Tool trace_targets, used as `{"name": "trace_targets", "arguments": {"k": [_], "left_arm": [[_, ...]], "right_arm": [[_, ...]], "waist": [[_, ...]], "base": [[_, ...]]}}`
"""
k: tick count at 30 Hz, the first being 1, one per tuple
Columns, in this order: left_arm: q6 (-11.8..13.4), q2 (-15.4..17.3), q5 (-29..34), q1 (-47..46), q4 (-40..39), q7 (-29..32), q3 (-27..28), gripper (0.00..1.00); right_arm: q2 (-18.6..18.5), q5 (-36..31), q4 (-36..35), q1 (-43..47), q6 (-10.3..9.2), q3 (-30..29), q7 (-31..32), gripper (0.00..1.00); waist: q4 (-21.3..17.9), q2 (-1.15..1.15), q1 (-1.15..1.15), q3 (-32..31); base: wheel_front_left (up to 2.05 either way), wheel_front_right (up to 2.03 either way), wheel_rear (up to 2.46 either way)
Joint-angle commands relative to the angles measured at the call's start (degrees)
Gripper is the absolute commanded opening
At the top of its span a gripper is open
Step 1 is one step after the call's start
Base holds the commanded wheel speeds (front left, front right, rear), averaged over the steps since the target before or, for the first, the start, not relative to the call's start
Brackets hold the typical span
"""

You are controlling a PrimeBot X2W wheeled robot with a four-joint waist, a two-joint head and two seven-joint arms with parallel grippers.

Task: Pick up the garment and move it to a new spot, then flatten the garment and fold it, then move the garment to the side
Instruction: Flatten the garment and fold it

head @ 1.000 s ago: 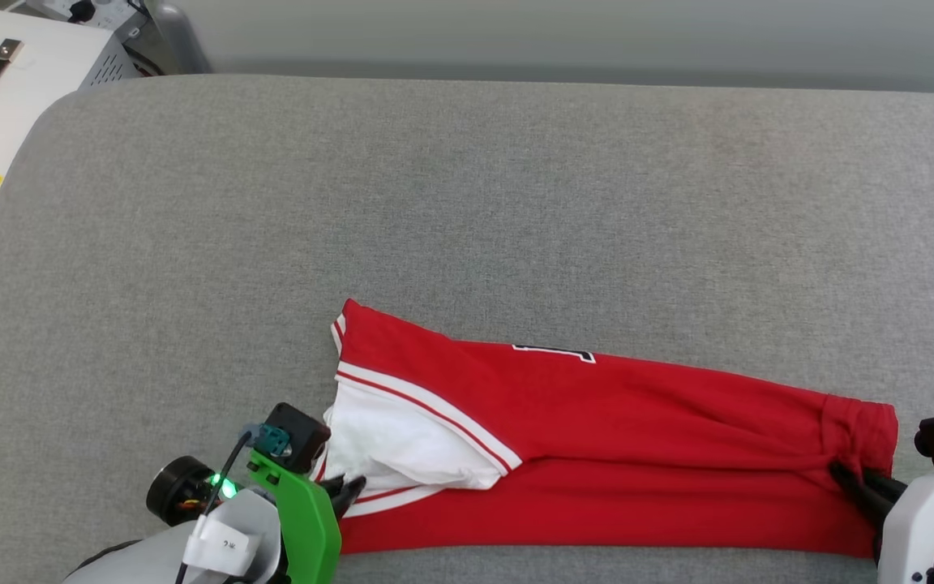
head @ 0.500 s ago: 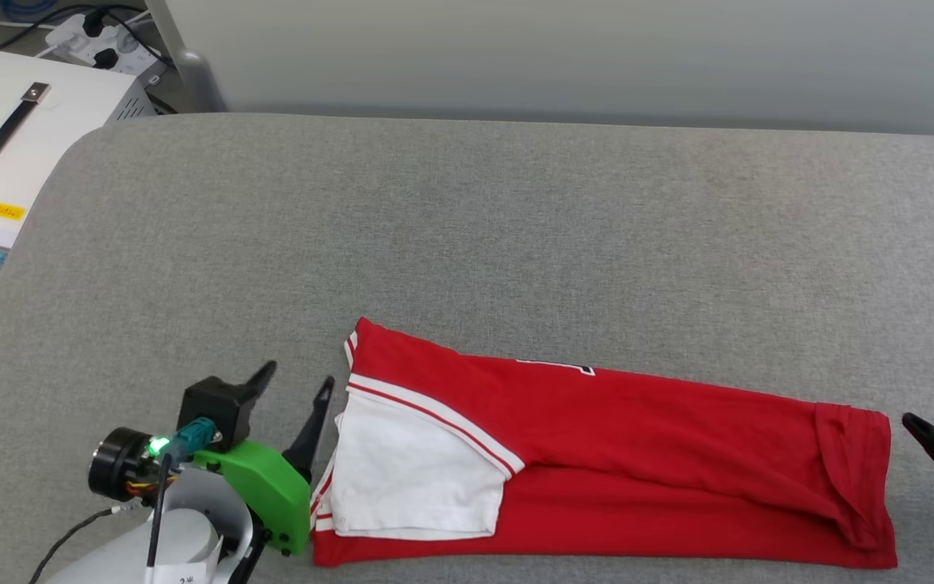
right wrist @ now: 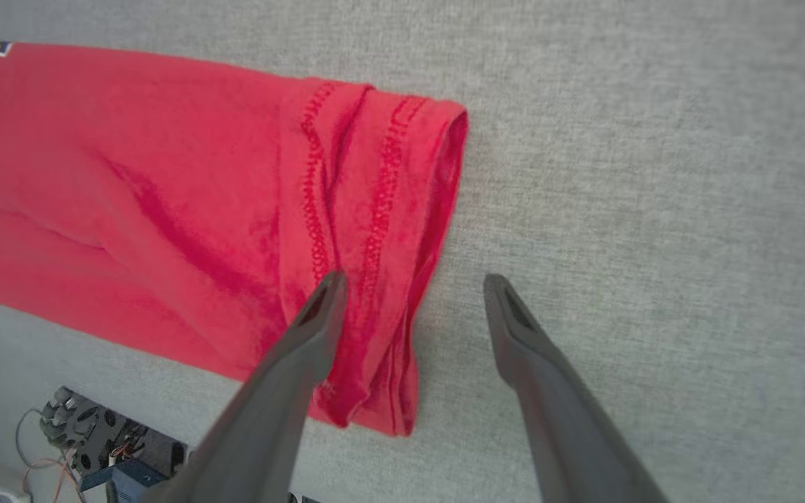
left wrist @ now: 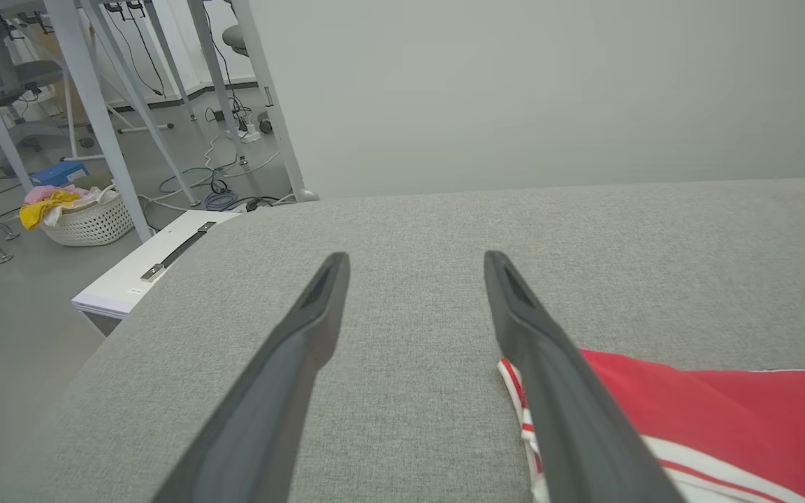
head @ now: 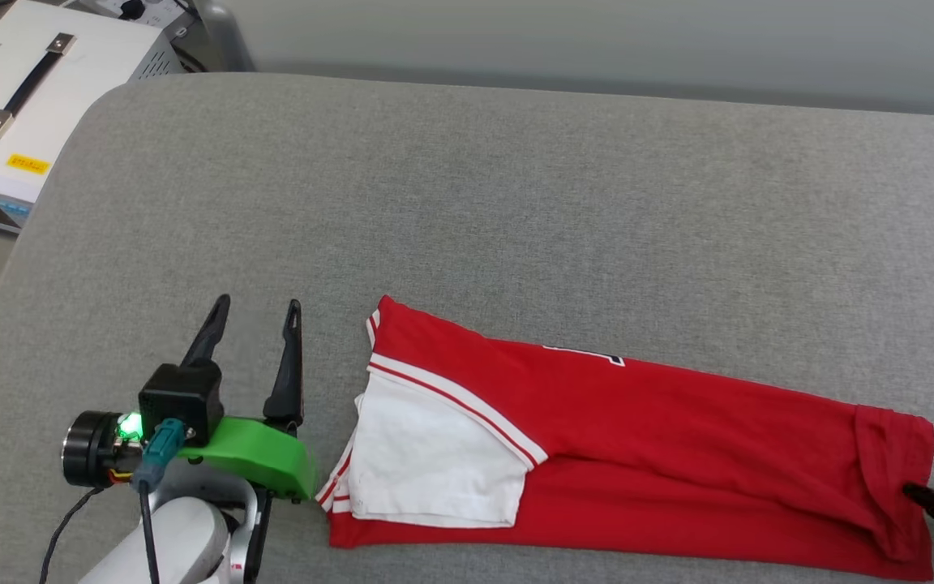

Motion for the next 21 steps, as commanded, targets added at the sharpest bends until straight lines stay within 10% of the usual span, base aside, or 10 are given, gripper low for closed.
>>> {"name": "trace_targets", "arguments": {"k": [1,20,21], "left_arm": [[-0.27,-0.92,1.43,1.56,-0.38,-0.33,1.65,1.0],[-12.2,-18.28,20.84,10.92,1.35,-0.33,20.68,1.0],[-12.69,-18.84,21.46,11.09,1.55,-0.33,21.22,1.0]], "right_arm": [[0.61,0.35,0.47,-0.7,-0.04,0.43,0.09,1.0],[5.3,0.92,5.21,-5.68,-0.04,12.9,-2.09,1.0],[5.08,0.51,5.65,-5.77,-0.04,13.22,-2.62,0.28]], "waist": [[1.02,0.0,0.0,1.12],[2.49,0.0,0.0,3.34],[2.45,0.0,0.0,3.22]], "base": [[0.0,0.0,0.0],[0.0,0.0,0.0],[0.0,0.0,0.0]]}}
